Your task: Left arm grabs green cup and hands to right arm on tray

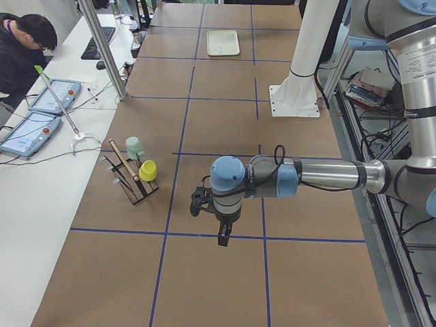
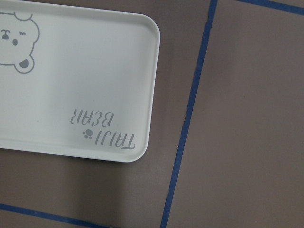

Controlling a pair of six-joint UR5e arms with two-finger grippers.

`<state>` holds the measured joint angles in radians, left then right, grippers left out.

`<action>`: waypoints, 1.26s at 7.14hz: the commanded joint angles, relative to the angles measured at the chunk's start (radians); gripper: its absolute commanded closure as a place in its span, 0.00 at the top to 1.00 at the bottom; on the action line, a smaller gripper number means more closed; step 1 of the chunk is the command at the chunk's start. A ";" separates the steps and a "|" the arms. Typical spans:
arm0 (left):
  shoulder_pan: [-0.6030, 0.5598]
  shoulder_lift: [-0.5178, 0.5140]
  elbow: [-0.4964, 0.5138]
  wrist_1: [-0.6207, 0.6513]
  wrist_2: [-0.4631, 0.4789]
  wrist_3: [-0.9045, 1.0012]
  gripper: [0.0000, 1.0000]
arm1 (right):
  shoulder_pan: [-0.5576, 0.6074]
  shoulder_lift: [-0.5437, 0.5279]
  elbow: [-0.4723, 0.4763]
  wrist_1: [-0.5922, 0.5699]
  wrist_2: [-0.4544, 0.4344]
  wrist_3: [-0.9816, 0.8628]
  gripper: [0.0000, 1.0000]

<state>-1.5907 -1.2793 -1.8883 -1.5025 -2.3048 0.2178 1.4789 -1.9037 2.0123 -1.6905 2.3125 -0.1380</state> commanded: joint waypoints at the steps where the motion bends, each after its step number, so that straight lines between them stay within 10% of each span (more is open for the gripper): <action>1: 0.000 0.002 0.003 0.001 0.001 0.000 1.00 | 0.000 0.000 0.002 0.000 0.002 0.000 1.00; 9: 0.009 -0.254 0.164 -0.208 -0.008 -0.193 1.00 | -0.008 0.026 0.005 0.000 0.002 0.002 1.00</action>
<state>-1.5841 -1.4515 -1.7851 -1.6850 -2.3035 0.1542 1.4712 -1.8783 2.0166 -1.6904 2.3149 -0.1365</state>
